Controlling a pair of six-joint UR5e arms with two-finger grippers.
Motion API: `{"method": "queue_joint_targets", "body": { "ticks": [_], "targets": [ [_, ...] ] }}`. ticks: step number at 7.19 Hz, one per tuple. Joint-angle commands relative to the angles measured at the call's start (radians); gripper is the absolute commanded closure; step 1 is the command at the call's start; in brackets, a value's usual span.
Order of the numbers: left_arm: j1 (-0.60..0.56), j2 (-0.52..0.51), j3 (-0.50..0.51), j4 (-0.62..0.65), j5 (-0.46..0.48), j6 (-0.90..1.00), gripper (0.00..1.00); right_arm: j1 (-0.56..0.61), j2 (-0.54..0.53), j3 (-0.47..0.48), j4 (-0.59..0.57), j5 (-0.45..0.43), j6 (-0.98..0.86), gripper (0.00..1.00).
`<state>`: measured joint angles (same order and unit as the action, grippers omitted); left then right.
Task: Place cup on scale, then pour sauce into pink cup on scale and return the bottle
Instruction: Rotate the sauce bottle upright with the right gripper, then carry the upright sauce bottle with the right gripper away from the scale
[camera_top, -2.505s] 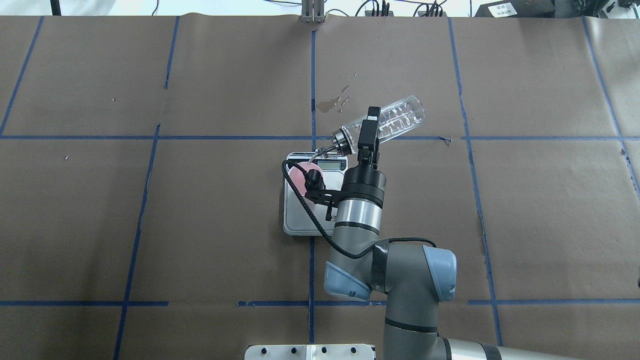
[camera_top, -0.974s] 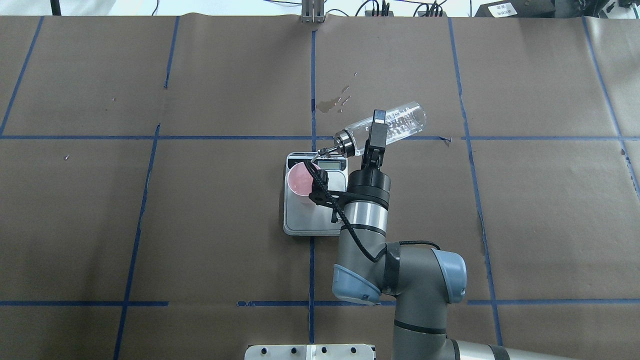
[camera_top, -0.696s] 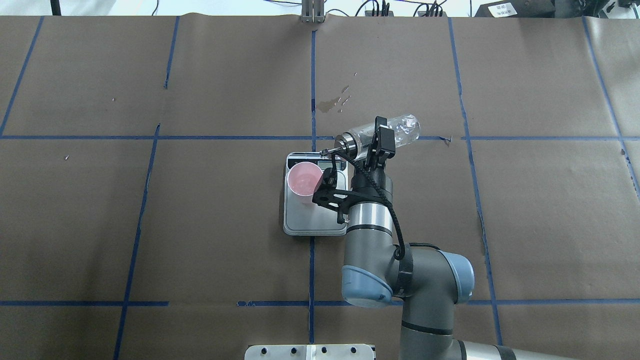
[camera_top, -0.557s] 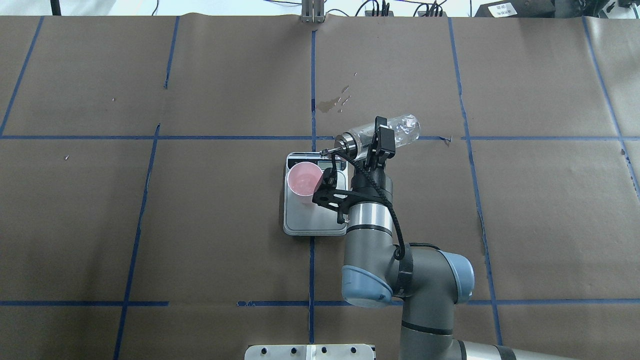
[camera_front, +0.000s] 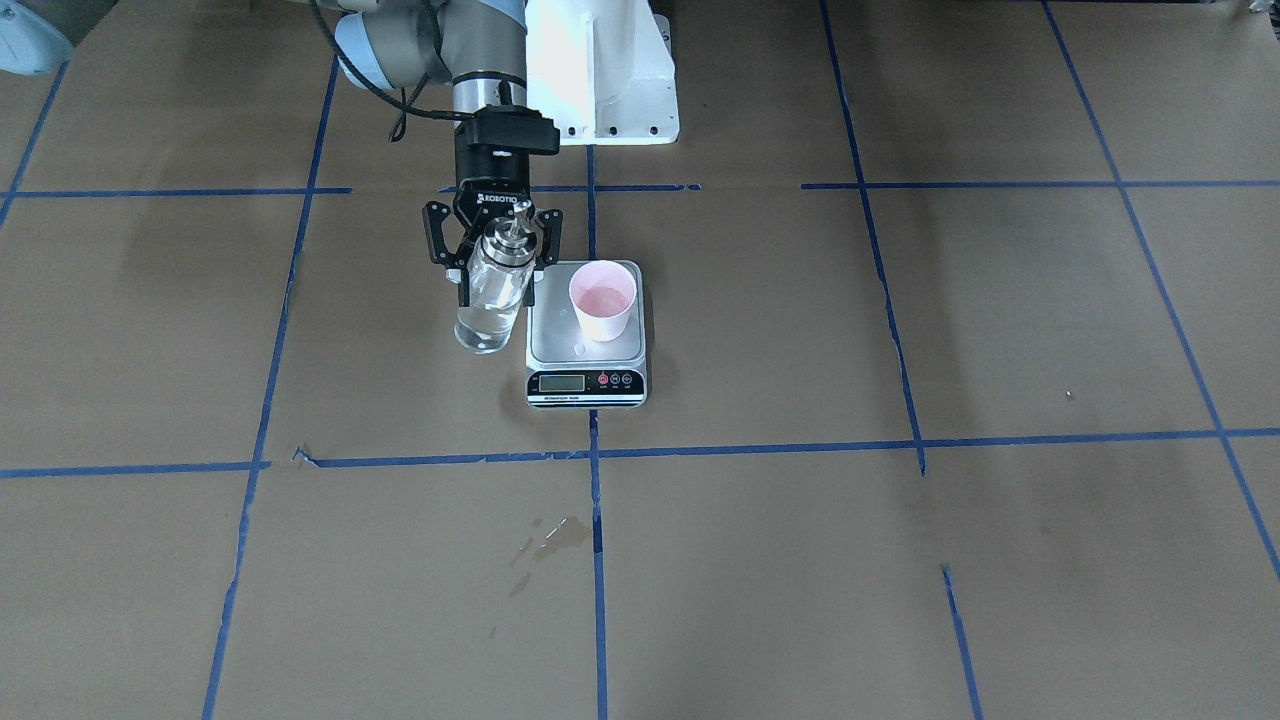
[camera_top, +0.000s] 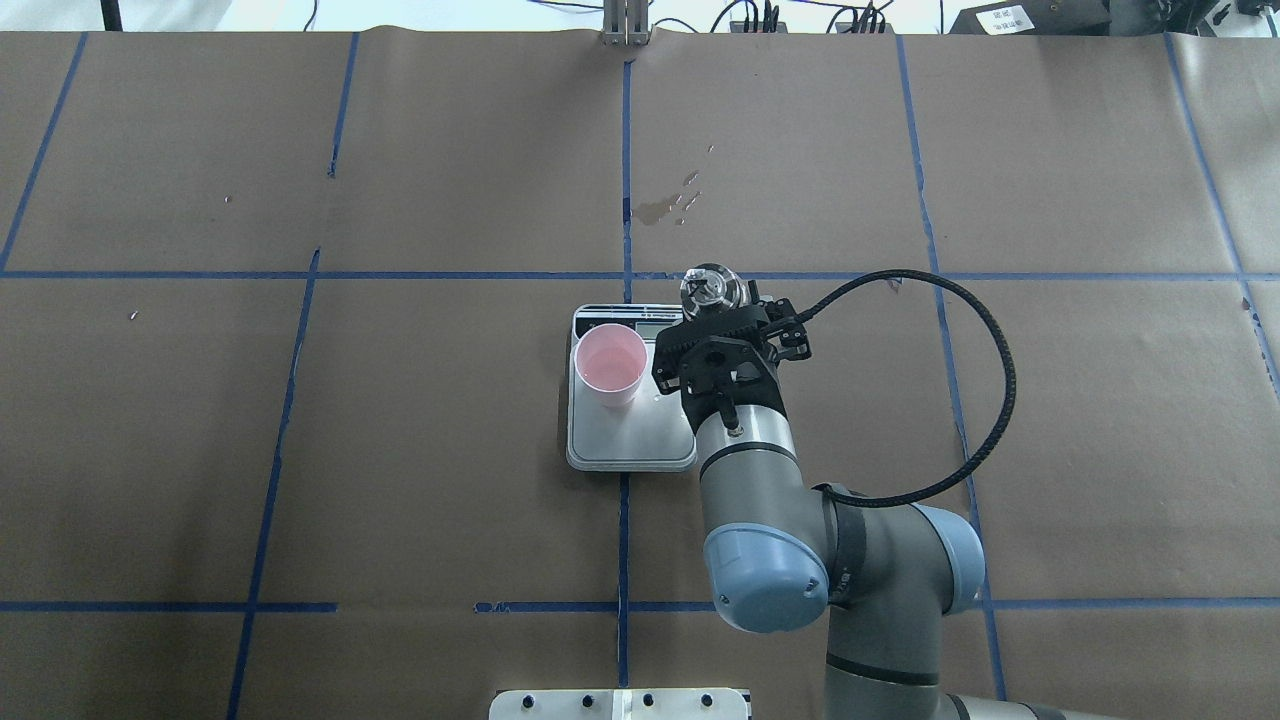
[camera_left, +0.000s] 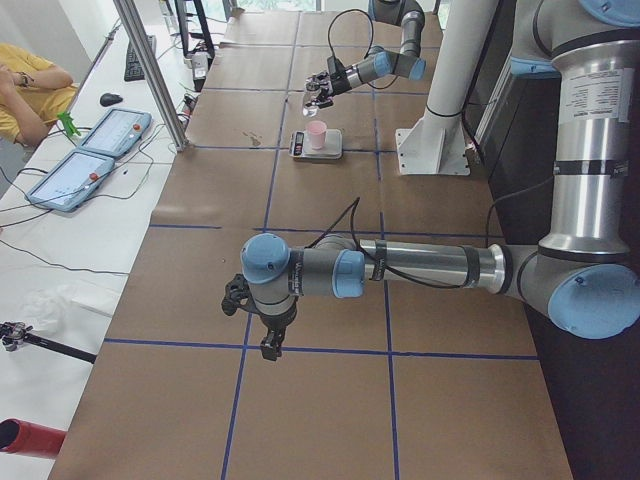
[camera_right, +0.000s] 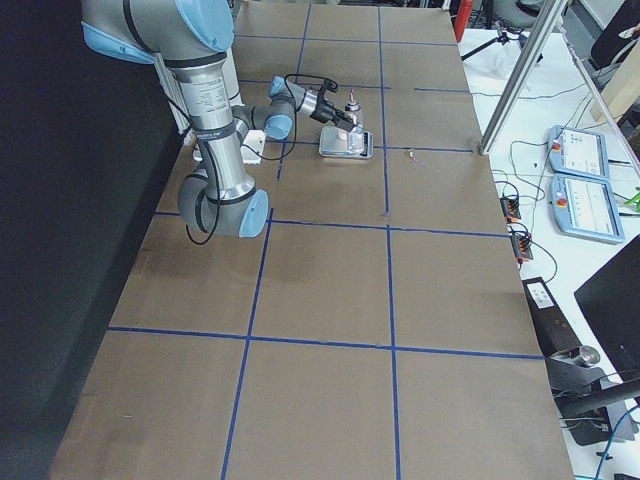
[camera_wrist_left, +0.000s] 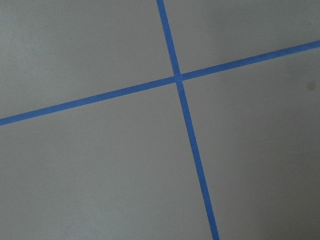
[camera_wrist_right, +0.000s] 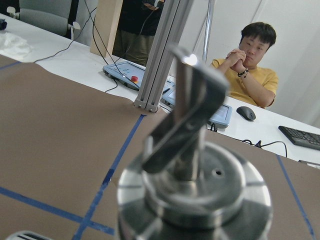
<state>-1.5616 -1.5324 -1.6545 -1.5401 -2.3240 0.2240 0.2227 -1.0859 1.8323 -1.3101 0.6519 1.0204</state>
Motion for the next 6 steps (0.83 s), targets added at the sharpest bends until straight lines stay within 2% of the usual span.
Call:
{"method": "queue_joint_targets", "body": {
  "ticks": [1,2,3,4,6],
  "targets": [
    [0.000,0.000,0.002,0.000,0.000,0.000,0.00,0.003,-0.034,0.083,0.002,0.034,0.102,1.00],
    [0.000,0.000,0.002,0.000,0.000,0.000,0.00,0.003,-0.075,0.119,0.000,0.038,0.159,1.00],
    [0.000,0.000,0.004,0.000,0.000,0.000,0.00,0.006,-0.139,0.195,0.002,0.093,0.220,1.00],
    [0.000,0.000,0.004,0.000,0.000,0.000,0.00,0.007,-0.238,0.244,0.003,0.116,0.225,1.00],
    [0.000,0.000,0.001,0.000,0.000,0.000,0.00,0.033,-0.320,0.246,0.014,0.121,0.242,1.00]
  ]
}}
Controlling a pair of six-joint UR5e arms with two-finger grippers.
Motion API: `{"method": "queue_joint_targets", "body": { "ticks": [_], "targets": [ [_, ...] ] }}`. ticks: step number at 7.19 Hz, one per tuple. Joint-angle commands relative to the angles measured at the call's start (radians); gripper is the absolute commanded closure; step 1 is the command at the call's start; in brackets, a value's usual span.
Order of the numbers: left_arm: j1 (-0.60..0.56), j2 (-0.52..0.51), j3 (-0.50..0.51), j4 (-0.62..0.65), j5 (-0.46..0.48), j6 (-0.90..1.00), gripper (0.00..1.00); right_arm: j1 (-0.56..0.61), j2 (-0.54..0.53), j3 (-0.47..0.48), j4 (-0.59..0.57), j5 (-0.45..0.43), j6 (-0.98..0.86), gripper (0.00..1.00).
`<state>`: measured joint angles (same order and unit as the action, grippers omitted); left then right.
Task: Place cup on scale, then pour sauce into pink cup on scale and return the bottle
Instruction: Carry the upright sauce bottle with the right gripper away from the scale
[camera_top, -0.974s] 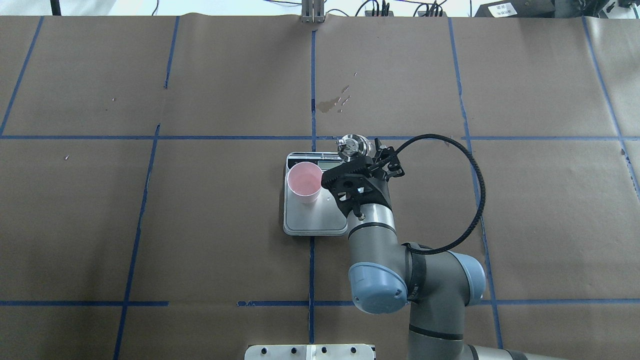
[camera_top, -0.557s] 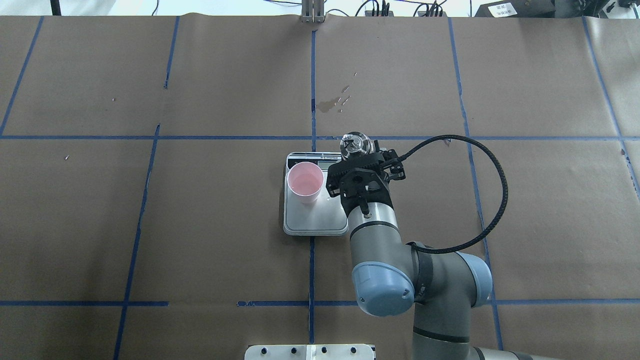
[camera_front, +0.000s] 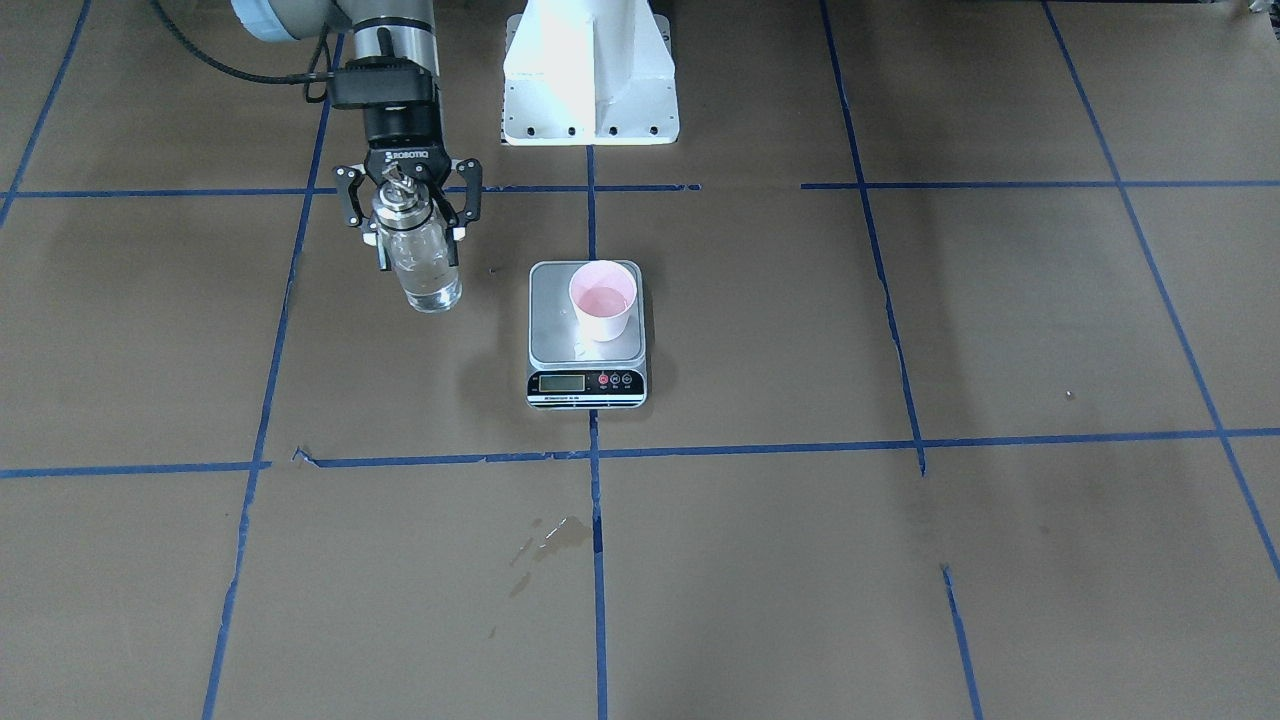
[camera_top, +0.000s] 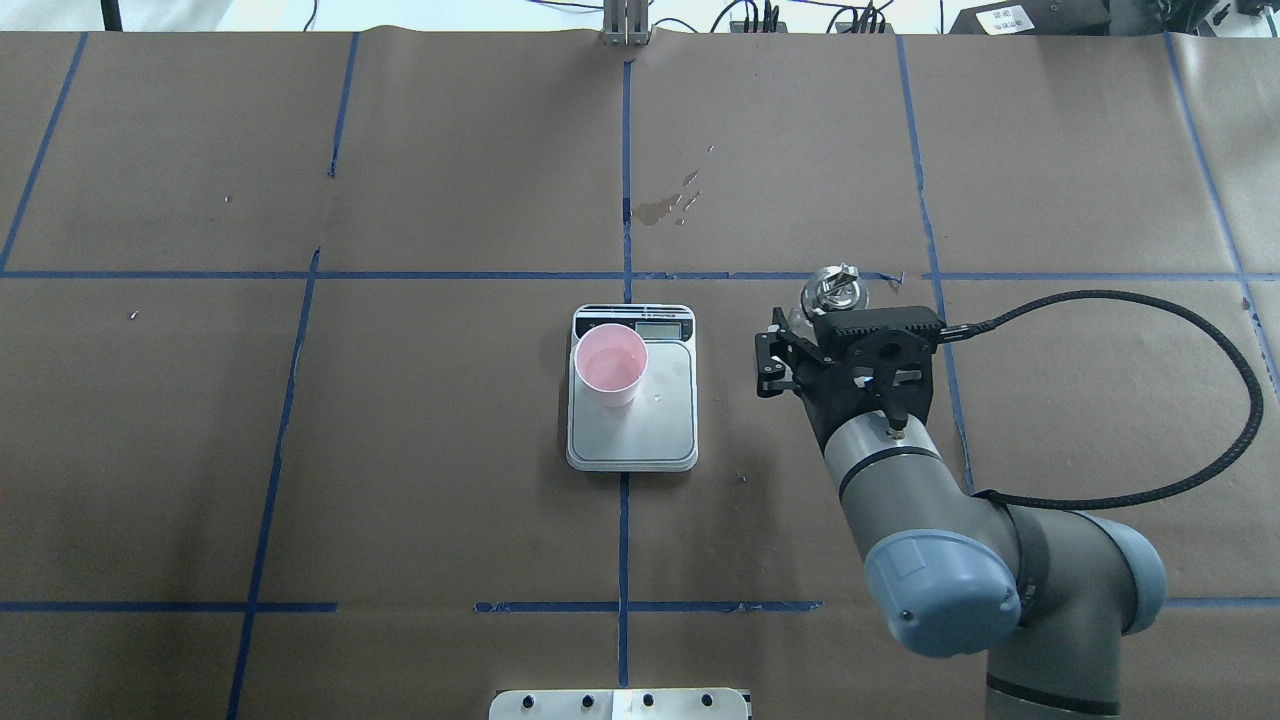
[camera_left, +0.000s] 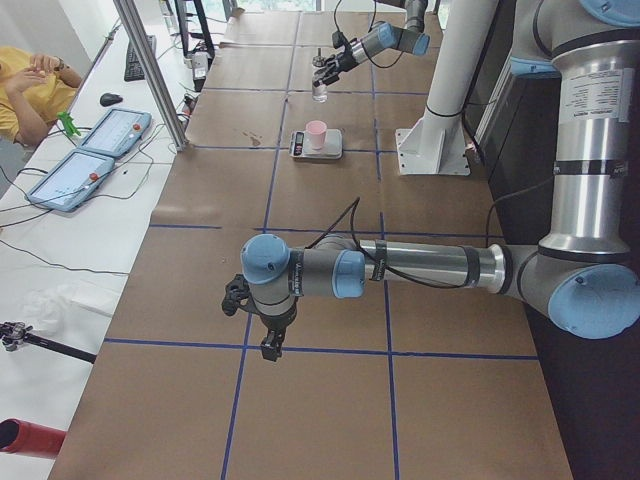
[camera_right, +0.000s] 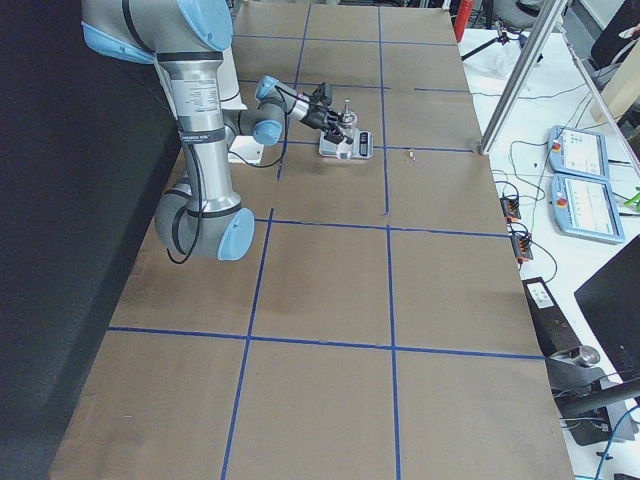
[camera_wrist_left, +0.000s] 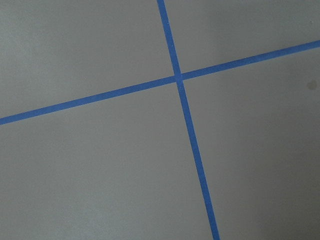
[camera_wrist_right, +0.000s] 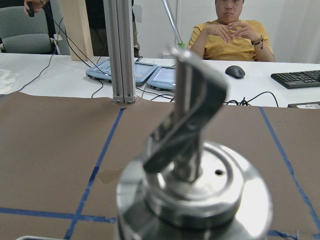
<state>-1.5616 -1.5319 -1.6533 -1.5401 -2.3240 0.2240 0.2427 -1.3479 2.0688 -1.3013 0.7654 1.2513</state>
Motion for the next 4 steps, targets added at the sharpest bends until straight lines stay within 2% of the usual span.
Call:
{"method": "queue_joint_targets", "body": {
  "ticks": [1,2,3,4],
  "targets": [
    [0.000,-0.001,-0.003,0.000,0.000,0.000,0.00,0.013,-0.113,0.005,0.081,0.014,0.014,1.00],
    [0.000,-0.001,0.000,-0.002,0.000,0.002,0.00,0.017,-0.194,-0.012,0.202,0.025,0.013,1.00],
    [0.000,0.001,0.001,-0.002,0.000,0.003,0.00,0.023,-0.258,-0.013,0.267,0.038,0.013,1.00],
    [-0.001,0.001,-0.003,-0.002,0.000,0.005,0.00,0.032,-0.267,-0.042,0.277,0.038,0.013,1.00]
  ]
}}
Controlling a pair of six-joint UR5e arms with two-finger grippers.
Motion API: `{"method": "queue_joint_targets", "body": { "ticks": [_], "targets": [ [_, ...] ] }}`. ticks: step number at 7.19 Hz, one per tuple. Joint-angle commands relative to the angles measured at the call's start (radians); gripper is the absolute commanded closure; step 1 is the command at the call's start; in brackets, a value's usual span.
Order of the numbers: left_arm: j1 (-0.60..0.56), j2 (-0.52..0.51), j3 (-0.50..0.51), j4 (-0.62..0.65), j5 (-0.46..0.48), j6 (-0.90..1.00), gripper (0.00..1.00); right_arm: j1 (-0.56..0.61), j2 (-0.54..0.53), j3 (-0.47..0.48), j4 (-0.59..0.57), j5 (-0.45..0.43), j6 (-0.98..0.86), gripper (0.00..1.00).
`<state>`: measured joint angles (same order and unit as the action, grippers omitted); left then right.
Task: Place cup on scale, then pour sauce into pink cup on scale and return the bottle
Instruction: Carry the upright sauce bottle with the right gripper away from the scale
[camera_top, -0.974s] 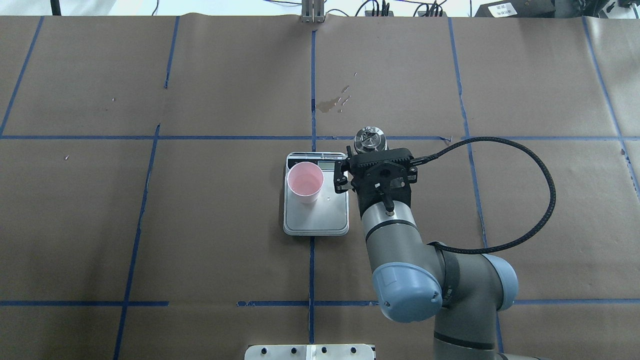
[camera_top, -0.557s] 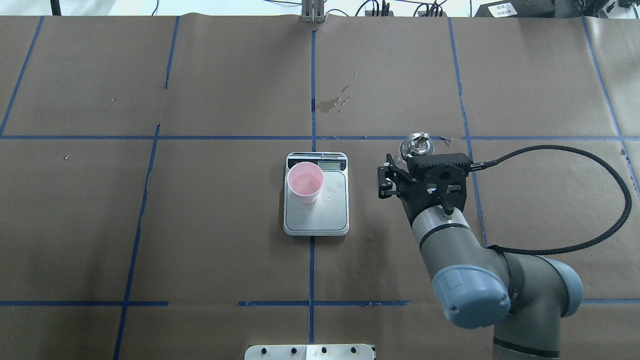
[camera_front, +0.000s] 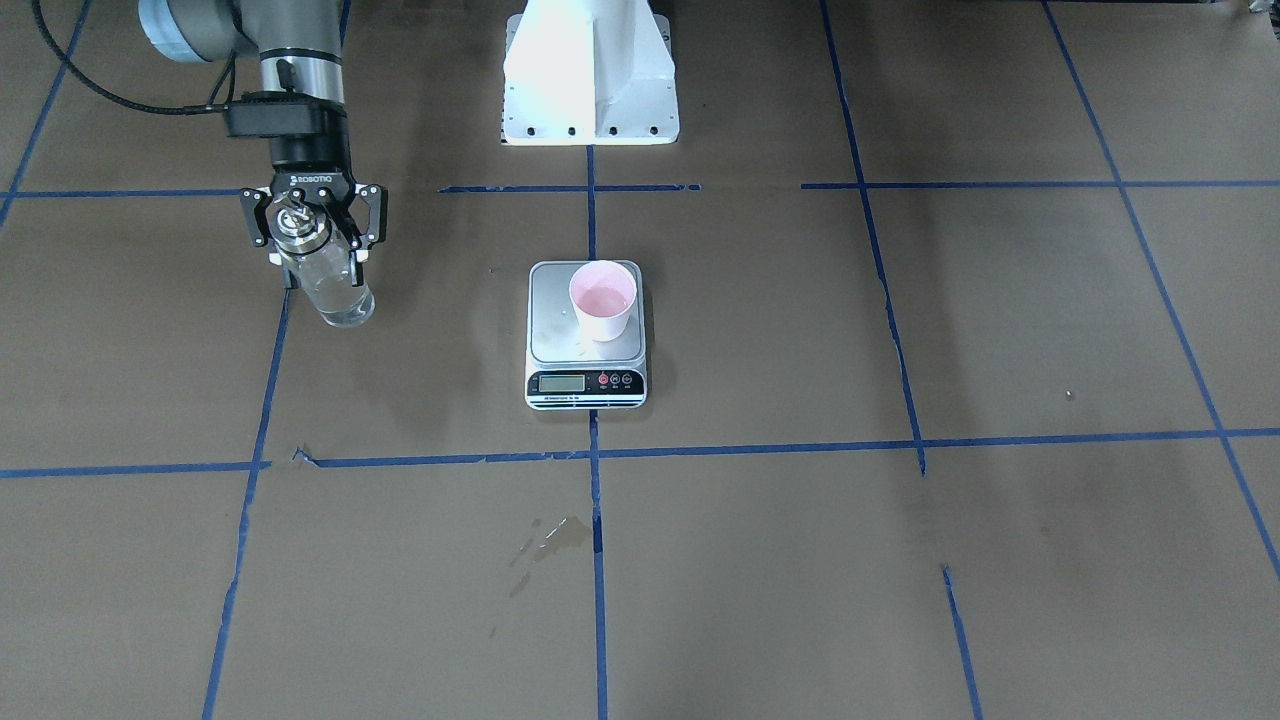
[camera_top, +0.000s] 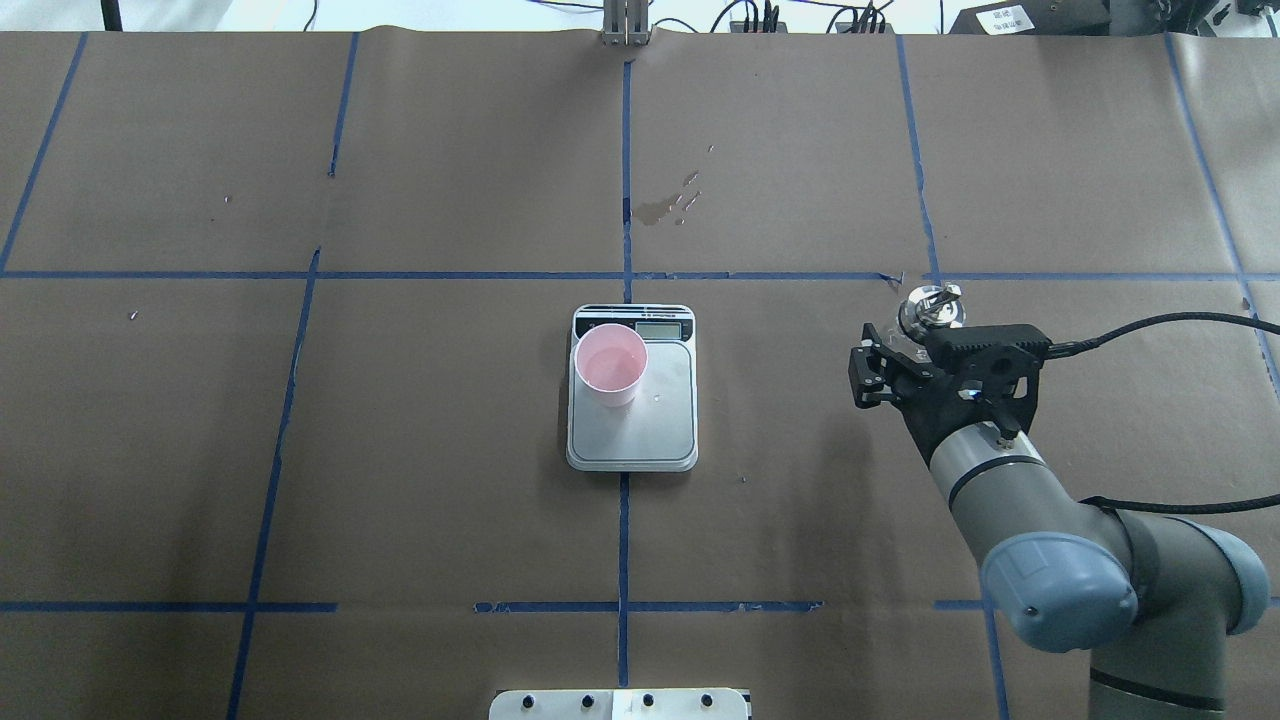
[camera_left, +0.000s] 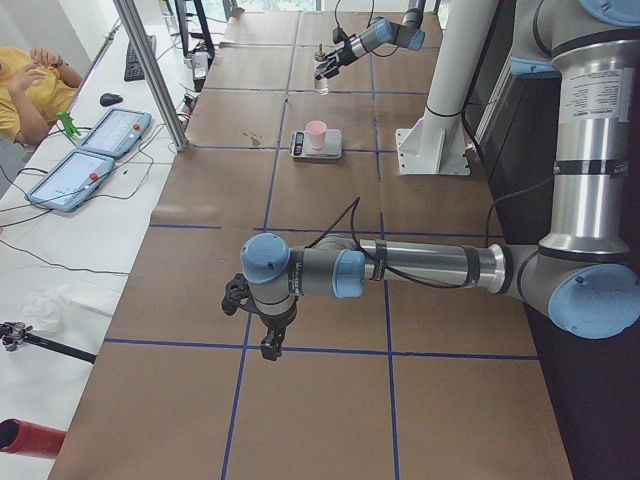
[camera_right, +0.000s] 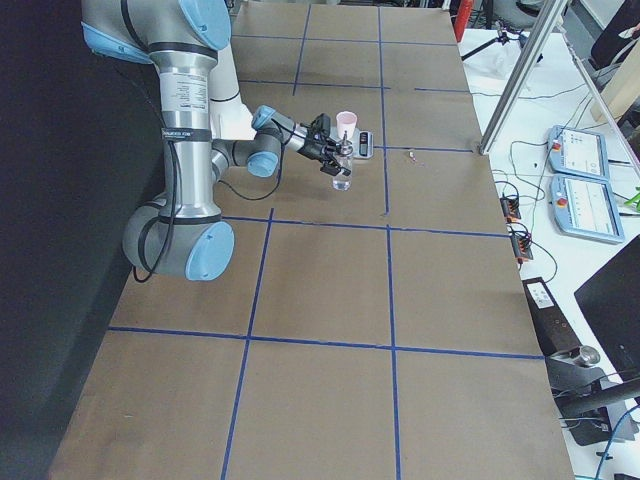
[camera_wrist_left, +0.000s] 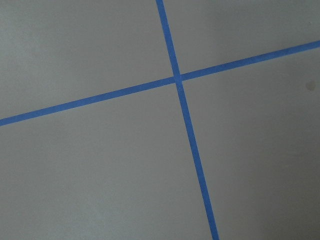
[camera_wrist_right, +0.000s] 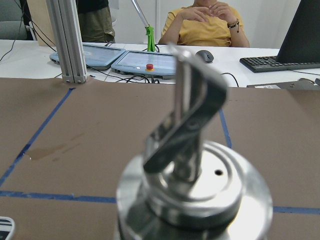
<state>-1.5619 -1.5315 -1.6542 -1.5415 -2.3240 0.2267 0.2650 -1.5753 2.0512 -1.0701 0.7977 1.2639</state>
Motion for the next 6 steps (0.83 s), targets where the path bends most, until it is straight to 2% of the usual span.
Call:
{"method": "queue_joint_targets", "body": {
  "ticks": [1,2,6],
  "targets": [
    [-0.001,0.002,-0.006,0.000,0.000,0.003,0.00,0.013,-0.042,-0.063,0.079,0.008,0.002,1.00],
    [-0.001,0.004,-0.006,0.000,0.000,0.005,0.00,0.013,-0.048,-0.095,0.137,0.011,0.005,1.00],
    [-0.001,0.004,-0.007,0.000,0.002,0.005,0.00,0.013,-0.048,-0.123,0.145,0.009,0.031,1.00]
  ]
}}
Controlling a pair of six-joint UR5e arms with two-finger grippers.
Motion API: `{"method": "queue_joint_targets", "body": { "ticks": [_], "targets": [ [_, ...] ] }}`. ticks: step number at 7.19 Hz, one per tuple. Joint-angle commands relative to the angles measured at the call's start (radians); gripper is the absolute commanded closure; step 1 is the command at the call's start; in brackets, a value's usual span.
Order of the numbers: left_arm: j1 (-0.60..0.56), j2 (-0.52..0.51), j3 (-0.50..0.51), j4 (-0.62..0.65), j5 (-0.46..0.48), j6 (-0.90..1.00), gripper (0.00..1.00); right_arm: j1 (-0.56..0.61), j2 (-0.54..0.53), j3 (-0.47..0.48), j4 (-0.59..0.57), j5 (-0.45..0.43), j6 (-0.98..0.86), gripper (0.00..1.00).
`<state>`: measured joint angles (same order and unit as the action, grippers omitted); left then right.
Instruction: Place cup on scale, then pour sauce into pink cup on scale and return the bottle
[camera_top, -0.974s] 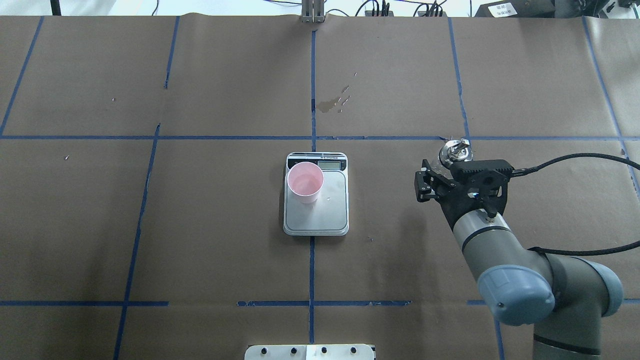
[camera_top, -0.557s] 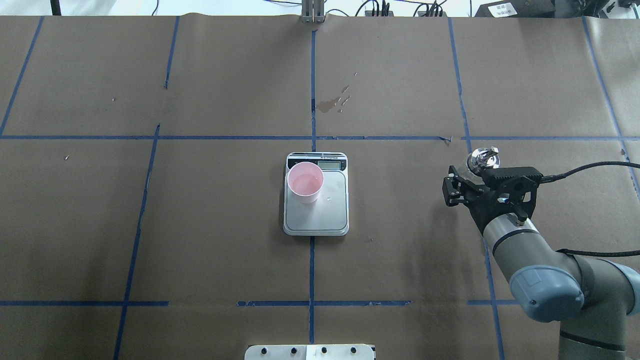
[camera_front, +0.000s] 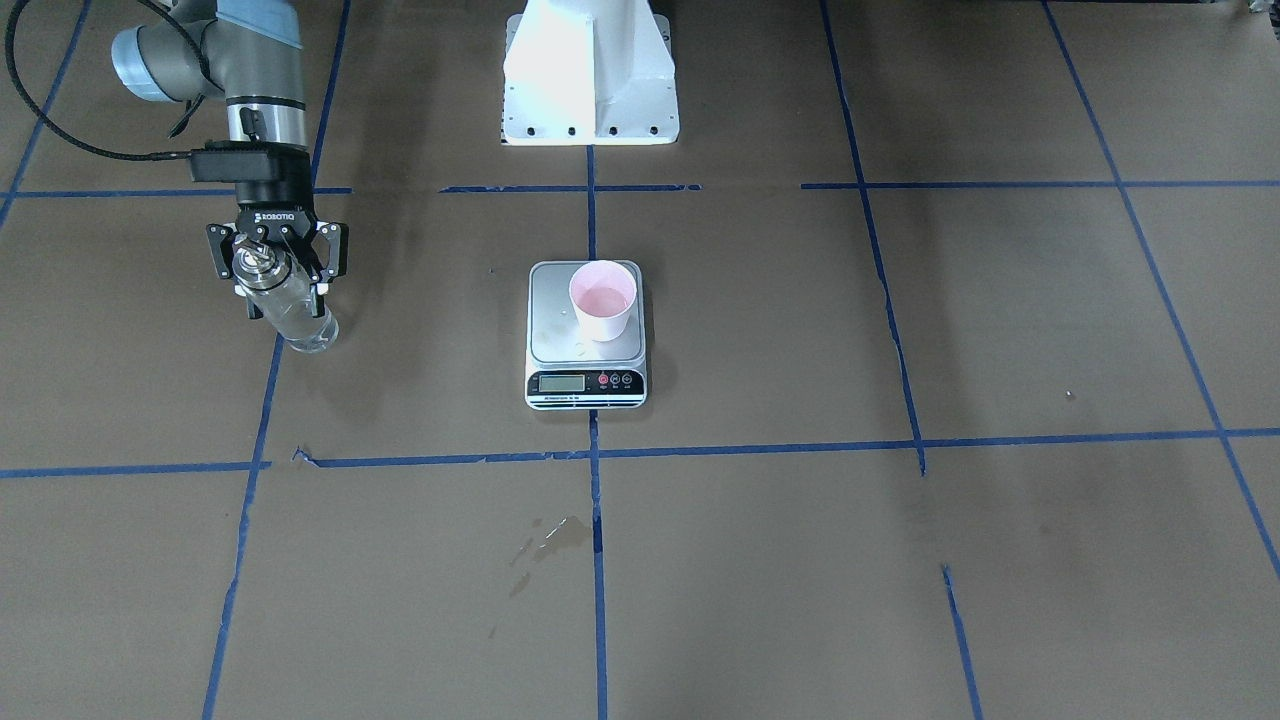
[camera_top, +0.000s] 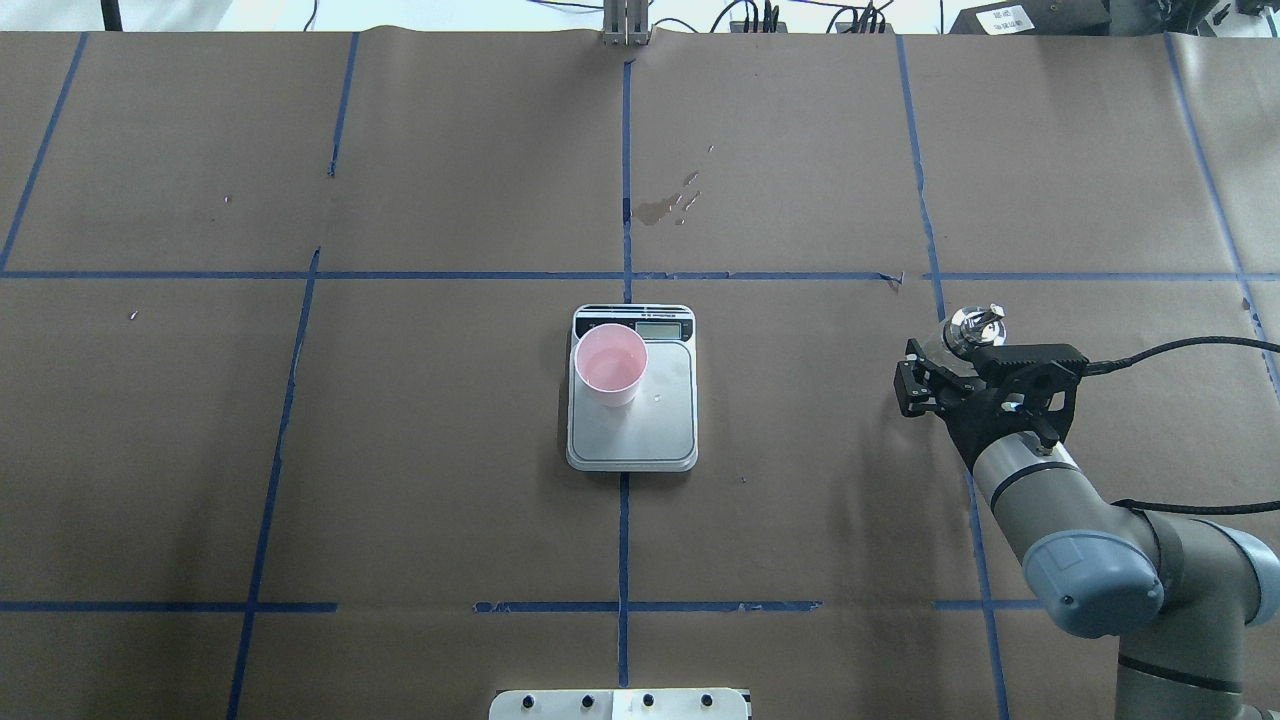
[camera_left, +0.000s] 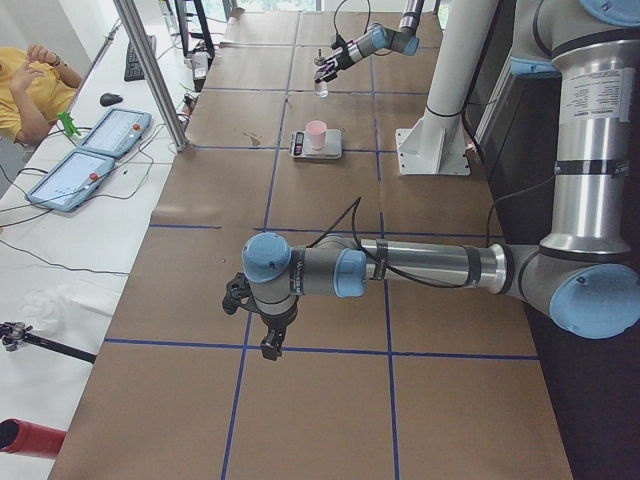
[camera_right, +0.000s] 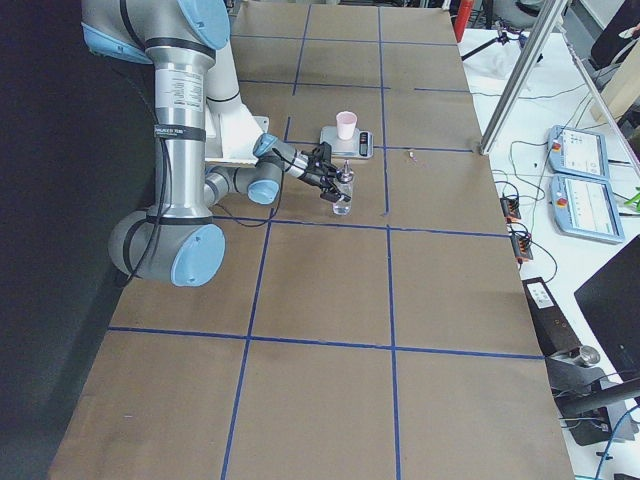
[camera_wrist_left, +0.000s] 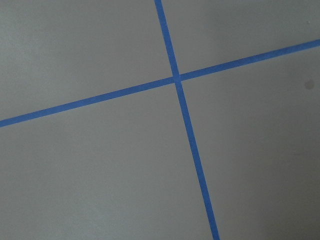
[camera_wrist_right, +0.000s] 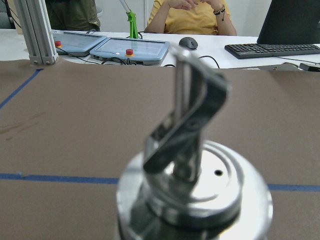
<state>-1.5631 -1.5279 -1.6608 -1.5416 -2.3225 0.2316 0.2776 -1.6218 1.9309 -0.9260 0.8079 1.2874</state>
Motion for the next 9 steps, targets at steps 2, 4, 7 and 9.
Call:
{"method": "queue_joint_targets", "body": {
  "ticks": [2,4,7,9],
  "targets": [
    [0.000,0.000,0.001,0.000,0.000,0.000,0.00,0.002,-0.015,-0.003,0.001,-0.001,0.012,0.90],
    [0.000,0.000,0.001,0.000,0.000,0.000,0.00,0.000,-0.016,-0.006,0.001,-0.001,0.012,0.76],
    [0.002,0.000,0.003,-0.002,0.000,0.000,0.00,0.000,-0.015,-0.007,0.001,0.000,0.010,0.65],
    [0.002,0.000,0.003,0.000,0.000,0.000,0.00,0.000,-0.015,-0.012,0.001,0.000,0.010,0.60]
  ]
}}
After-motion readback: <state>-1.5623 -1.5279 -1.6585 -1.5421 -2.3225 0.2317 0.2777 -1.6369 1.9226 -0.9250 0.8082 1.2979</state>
